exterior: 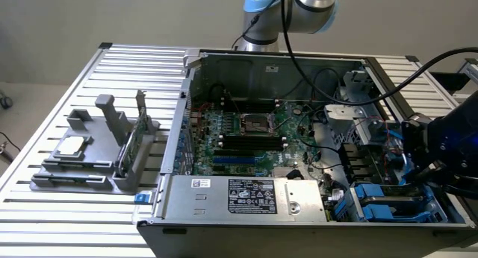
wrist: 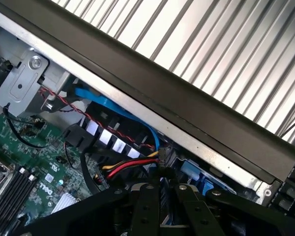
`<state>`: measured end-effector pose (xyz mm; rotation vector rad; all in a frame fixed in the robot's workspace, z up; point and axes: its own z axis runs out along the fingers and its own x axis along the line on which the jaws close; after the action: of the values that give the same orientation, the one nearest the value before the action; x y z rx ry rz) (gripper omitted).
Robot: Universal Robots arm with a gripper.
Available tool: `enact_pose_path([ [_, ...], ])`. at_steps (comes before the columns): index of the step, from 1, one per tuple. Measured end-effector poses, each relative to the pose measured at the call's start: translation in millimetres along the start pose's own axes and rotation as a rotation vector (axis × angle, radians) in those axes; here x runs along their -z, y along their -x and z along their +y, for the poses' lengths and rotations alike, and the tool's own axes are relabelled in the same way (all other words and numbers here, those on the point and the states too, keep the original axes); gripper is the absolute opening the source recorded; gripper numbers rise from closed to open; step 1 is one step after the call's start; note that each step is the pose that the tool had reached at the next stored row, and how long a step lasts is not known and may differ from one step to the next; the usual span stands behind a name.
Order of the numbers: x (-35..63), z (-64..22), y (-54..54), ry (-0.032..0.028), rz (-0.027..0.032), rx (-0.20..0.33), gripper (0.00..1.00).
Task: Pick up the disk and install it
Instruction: 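Insert the first disk wire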
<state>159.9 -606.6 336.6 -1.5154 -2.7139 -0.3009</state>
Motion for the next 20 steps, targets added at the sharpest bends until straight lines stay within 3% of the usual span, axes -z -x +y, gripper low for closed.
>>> enact_pose_path([
  [4,2.0,-1.5,0.9,-0.0123,0.0133,-0.013,0.16],
  [10,6.7,-4.5,2.7,-0.0235,0.0307,-0.031,0.16],
  [17,8.7,-7.3,4.0,-0.0463,0.0442,-0.052,0.16],
  [20,8.7,-7.4,4.0,-0.0498,0.0451,-0.075,0.16],
])
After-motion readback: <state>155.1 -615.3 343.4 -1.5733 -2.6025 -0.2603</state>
